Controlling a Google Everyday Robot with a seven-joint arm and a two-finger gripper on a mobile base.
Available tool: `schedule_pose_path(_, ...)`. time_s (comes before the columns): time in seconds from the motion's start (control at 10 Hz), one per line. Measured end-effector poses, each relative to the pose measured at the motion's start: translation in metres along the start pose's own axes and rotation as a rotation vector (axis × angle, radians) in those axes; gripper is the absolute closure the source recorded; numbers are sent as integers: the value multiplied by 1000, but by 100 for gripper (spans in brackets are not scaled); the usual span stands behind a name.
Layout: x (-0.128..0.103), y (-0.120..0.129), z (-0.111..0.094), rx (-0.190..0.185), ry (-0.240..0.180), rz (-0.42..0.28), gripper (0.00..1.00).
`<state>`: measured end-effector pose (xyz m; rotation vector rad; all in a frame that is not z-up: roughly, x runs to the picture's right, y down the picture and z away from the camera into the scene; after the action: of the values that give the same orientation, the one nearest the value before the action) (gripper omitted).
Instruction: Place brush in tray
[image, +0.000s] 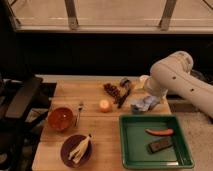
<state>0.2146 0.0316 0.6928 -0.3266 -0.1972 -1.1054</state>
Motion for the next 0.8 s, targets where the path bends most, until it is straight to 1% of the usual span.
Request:
schedule_pose_path(0.1,9,-11,10,0,12,-40,20)
schedule_pose_path(0.3,19,-26,27,3,25,-87,20)
schedule_pose_path(0.5,27,-38,46,7,18,-122,20)
schedule_pose_path(0.7,35,-52,67,19,0,-140,20)
schedule_pose_path(0.8,37,-57,73,24,-5,-148,20)
